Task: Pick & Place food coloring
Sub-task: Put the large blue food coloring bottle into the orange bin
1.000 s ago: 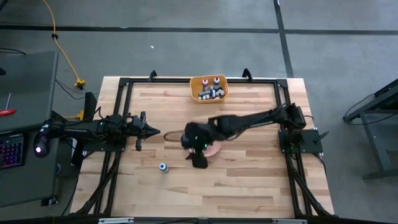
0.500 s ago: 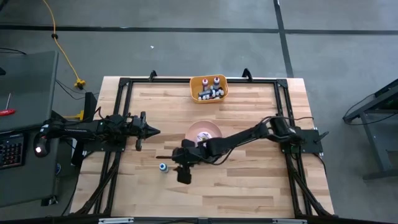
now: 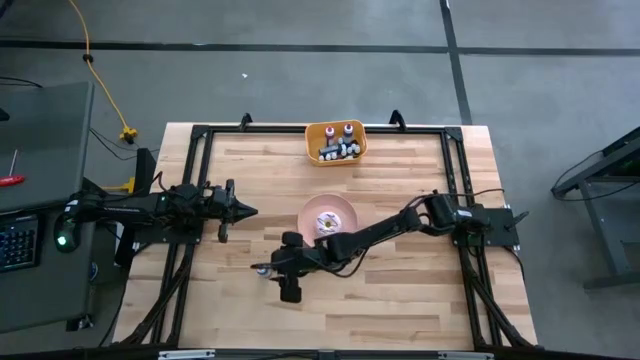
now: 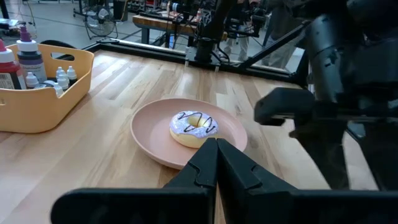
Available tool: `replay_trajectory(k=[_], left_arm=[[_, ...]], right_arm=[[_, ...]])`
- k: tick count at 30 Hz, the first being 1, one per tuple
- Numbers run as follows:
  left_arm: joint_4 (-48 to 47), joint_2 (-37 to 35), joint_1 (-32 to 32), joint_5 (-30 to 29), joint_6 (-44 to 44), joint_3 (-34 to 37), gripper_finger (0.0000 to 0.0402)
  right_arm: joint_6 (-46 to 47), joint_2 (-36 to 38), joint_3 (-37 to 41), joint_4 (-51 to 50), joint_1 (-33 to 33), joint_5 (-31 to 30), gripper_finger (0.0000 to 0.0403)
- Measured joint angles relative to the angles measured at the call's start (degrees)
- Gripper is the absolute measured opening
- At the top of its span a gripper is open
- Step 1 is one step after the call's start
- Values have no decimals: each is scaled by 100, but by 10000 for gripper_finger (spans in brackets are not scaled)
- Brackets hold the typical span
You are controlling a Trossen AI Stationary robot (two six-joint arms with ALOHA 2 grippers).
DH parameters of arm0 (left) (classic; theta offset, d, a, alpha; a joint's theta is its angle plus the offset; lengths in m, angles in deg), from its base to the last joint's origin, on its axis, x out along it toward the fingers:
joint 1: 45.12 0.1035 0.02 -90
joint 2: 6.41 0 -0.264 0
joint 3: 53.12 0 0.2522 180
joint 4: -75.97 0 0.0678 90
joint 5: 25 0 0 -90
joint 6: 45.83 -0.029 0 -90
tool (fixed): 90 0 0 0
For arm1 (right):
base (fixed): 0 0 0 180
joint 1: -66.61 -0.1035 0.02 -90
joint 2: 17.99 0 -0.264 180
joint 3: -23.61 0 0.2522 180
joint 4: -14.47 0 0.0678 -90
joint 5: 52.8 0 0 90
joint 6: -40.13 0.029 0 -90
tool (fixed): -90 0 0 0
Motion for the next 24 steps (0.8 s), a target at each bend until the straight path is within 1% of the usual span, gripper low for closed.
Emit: replay_trajectory(k=[2, 6, 9, 14, 17, 19, 24], left_arm=[[0, 0, 2, 2, 1, 1, 1], [0, 0, 1, 2, 0, 1, 1], [0, 0, 0, 2, 2, 0, 1], [-1, 0, 1, 2, 2, 0, 1], [0, 0, -1, 2, 0, 2, 1], [-2, 0, -1, 2, 0, 2, 1], [0, 0, -1, 3, 1, 1, 1]], right_arm=[[-4, -41, 0, 109, -14, -35, 205], [-119, -60, 0, 150, 8, -397, 205], [-278, -65, 0, 231, 30, -520, 205], [-303, -65, 0, 311, 23, -499, 205], [-308, -74, 0, 512, 22, -367, 205], [-310, -142, -11, 702, 24, -355, 205], [-314, -336, -83, 817, 28, -268, 205]])
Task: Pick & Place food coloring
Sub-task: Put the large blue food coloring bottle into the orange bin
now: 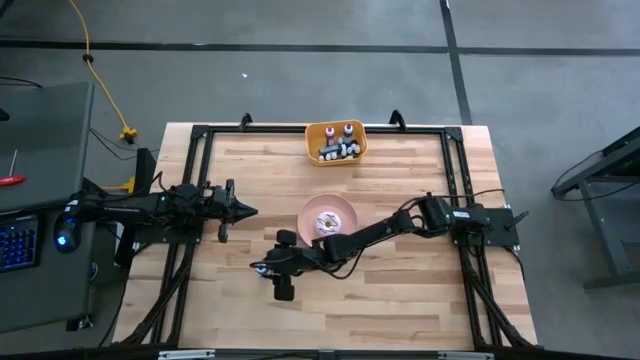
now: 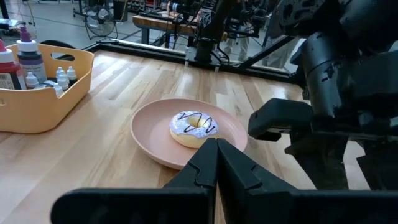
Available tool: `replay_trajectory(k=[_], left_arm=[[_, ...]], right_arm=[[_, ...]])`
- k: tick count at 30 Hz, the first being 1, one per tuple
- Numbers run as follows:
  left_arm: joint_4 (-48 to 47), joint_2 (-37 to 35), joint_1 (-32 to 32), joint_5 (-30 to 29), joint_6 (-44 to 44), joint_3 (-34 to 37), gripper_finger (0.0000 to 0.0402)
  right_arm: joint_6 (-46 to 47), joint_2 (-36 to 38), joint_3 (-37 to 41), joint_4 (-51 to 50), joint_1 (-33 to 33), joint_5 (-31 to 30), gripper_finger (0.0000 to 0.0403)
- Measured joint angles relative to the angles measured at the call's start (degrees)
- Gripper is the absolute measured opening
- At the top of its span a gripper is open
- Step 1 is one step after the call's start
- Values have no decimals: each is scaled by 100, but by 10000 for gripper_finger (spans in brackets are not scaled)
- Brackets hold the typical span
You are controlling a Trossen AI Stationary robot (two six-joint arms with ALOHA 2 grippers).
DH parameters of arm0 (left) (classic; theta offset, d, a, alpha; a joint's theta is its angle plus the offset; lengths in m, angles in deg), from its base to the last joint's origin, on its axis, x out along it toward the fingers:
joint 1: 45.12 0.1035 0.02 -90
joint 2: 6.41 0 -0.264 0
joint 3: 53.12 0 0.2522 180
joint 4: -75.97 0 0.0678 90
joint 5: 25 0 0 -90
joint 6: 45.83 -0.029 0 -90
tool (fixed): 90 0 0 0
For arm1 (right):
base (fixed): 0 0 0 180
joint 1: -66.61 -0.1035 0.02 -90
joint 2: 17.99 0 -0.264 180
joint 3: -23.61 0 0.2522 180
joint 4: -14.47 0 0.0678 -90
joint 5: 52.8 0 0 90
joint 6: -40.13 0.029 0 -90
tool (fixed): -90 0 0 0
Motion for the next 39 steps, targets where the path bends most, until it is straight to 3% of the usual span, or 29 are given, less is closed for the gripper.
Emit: replay_trajectory(k=[16, 39], left_arm=[[0, -2, 0, -12, -1, -1, 1], [0, 0, 1, -16, 0, 1, 1]], right_arm=[[-140, -121, -41, 541, 37, -121, 204], [-113, -167, -63, 512, 46, -59, 198]])
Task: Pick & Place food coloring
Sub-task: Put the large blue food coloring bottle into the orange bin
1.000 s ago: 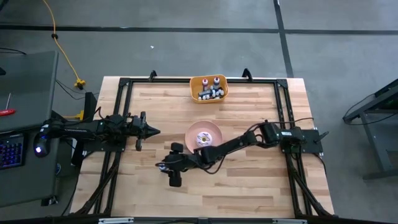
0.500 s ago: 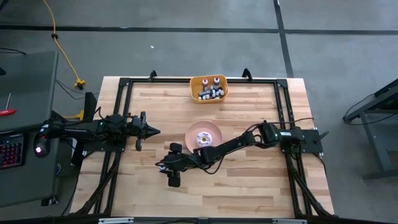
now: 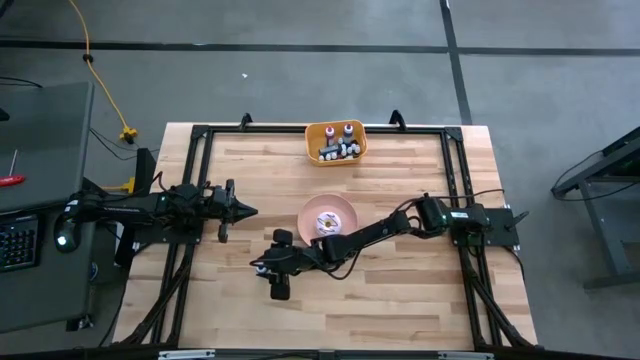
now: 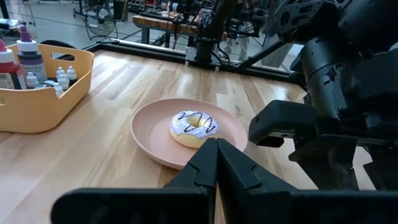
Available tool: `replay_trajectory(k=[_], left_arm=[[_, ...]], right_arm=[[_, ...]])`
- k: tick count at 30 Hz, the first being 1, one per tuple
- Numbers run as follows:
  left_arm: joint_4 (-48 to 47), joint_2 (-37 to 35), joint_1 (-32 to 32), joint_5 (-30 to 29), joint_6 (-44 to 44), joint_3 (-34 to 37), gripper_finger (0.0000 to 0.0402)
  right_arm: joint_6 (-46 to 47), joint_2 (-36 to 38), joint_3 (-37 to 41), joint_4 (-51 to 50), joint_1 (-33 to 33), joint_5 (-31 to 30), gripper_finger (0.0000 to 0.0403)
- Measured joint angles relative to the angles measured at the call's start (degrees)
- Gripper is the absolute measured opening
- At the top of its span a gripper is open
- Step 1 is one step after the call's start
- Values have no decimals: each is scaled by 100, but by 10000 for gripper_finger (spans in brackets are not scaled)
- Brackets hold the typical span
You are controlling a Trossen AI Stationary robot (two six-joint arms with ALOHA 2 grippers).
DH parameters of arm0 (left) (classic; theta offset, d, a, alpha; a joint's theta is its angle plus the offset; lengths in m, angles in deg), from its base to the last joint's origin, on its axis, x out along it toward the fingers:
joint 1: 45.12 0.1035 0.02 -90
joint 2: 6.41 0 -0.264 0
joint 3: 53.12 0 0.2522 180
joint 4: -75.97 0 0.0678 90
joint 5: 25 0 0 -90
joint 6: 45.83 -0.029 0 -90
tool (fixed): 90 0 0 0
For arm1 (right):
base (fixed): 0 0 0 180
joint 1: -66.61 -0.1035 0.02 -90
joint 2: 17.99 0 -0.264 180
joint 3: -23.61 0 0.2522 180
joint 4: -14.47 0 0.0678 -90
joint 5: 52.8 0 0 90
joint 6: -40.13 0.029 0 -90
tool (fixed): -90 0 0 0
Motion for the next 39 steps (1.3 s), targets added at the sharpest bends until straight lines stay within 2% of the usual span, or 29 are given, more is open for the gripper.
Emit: replay_trajectory(k=[13, 25, 33, 39], left_arm=[[0, 0, -1, -2, -1, 0, 1], [0, 0, 0, -4, -1, -1, 1], [0, 0, -1, -7, -1, -1, 1], [0, 0, 0, 0, 0, -1, 1]], right_arm=[[-22, 3, 0, -60, 2, 127, 115], [10, 33, -26, -92, 21, -151, 113], [-11, 36, -797, -776, 120, -67, 113], [-120, 38, -1777, -1415, 218, 345, 112]])
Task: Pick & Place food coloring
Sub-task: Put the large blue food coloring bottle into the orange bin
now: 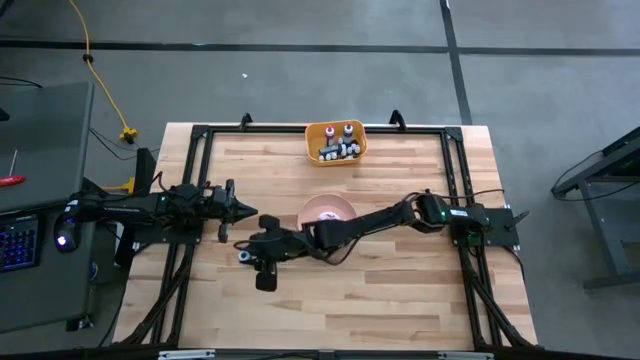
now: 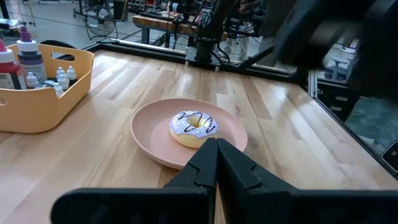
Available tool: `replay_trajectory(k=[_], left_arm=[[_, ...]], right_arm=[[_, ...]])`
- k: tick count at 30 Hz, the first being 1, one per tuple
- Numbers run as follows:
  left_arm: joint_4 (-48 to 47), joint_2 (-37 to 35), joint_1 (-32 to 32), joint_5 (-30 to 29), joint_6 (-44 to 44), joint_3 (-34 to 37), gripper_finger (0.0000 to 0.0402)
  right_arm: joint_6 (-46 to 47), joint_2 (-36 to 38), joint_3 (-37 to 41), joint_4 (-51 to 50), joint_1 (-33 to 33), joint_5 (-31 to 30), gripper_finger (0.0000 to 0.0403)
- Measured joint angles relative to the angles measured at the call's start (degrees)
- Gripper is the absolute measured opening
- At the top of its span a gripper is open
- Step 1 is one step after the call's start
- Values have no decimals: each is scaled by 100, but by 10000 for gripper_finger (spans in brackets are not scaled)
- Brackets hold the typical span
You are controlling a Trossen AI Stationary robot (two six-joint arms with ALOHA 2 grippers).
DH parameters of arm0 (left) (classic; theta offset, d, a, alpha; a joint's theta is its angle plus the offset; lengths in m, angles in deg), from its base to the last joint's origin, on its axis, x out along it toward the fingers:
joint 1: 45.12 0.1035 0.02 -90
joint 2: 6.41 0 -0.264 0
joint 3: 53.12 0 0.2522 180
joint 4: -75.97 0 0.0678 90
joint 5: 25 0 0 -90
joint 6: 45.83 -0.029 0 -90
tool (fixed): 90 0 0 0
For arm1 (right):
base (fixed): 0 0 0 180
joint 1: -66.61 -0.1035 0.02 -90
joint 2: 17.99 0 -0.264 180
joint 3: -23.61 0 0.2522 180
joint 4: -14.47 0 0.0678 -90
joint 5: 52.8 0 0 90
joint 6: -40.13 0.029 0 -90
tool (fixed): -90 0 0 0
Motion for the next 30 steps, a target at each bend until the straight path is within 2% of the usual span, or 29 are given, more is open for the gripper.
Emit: replay_trajectory(k=[7, 11, 15, 20, 25, 30], left_arm=[[0, 0, -2, 2, 1, -1, 1], [0, 0, -1, 4, -1, -1, 1], [0, 0, -2, 7, 1, 1, 1], [0, -1, -1, 11, 0, 0, 1], [0, -1, -1, 13, -1, -1, 1], [0, -1, 0, 13, 0, 0, 1]], right_arm=[[-326, 5, -1292, -1070, 34, 150, 112], [-244, 311, -1097, -963, 56, 197, 112], [-117, 535, -1095, -1110, 106, 502, 112], [-259, 725, -1095, -1111, 151, 717, 112], [-397, 827, -1095, -1121, 254, 1185, 112], [-771, 976, -1099, -1087, 435, 1195, 112]])
